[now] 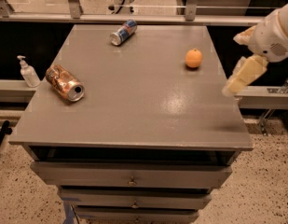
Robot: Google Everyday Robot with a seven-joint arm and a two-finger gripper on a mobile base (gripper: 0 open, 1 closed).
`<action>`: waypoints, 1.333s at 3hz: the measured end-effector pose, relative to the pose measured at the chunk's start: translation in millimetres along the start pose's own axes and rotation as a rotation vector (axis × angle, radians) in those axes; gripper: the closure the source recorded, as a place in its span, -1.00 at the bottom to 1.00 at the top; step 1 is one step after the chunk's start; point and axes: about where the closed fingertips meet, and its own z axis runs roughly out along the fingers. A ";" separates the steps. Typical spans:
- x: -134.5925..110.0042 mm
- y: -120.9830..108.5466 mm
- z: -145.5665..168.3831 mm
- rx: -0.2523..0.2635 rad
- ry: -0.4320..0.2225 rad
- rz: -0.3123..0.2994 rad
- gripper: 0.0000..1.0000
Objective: Pick orange
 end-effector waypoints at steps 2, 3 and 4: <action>-16.3 -79.1 83.5 0.032 -0.219 0.169 -1.00; -26.2 -97.8 109.2 0.030 -0.308 0.237 -1.00; -29.4 -108.9 129.4 0.024 -0.366 0.305 -1.00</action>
Offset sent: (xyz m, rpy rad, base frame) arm 0.1654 0.0232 -0.0608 0.3886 -0.0842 -0.1666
